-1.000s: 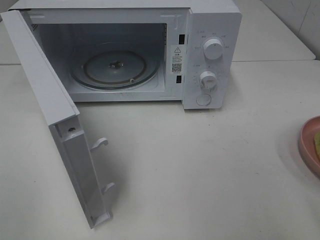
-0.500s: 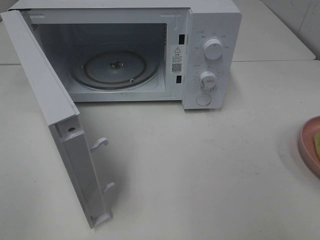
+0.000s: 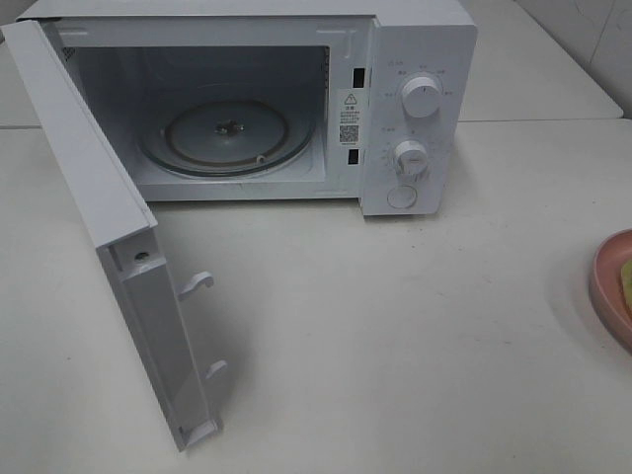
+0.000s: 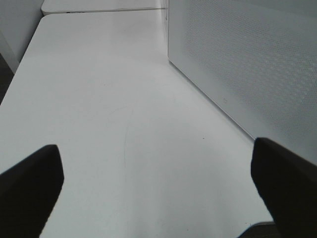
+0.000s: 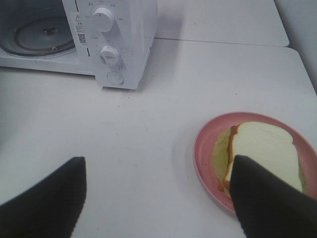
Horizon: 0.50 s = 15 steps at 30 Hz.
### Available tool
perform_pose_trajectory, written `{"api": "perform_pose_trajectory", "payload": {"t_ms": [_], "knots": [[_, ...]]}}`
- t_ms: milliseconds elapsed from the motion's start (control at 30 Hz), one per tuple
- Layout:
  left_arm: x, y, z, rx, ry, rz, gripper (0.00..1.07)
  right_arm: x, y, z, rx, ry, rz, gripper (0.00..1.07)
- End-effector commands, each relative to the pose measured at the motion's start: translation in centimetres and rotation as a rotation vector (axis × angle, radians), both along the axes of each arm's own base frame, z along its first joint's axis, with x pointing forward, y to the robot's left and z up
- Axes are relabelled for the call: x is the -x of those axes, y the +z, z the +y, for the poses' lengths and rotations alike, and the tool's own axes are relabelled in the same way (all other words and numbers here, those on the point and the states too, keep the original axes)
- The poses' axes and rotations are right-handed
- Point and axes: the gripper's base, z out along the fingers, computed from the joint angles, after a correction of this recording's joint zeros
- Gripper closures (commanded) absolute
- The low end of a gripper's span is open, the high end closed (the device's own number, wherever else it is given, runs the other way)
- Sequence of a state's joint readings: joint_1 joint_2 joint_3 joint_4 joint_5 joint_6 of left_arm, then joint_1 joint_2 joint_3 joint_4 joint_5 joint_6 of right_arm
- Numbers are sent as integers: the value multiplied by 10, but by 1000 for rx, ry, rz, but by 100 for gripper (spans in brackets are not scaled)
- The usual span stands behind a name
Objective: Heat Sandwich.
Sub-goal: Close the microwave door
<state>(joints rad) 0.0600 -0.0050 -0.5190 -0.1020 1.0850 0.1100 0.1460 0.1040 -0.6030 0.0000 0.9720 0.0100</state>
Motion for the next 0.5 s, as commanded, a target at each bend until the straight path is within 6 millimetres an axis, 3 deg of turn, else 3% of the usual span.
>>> {"api": "perform_pose_trajectory", "payload": {"t_ms": [33, 333, 400, 500], "knots": [[0, 1, 0, 2, 2, -15, 9, 0, -14, -1, 25, -4, -16, 31], [0, 1, 0, 1, 2, -15, 9, 11, -21, -2, 20, -4, -72, 31], [0, 1, 0, 1, 2, -15, 9, 10, -33, -2, 25, -5, -3, 31], [0, 1, 0, 2, 2, -15, 9, 11, -32, -2, 23, -7, -8, 31]]}}
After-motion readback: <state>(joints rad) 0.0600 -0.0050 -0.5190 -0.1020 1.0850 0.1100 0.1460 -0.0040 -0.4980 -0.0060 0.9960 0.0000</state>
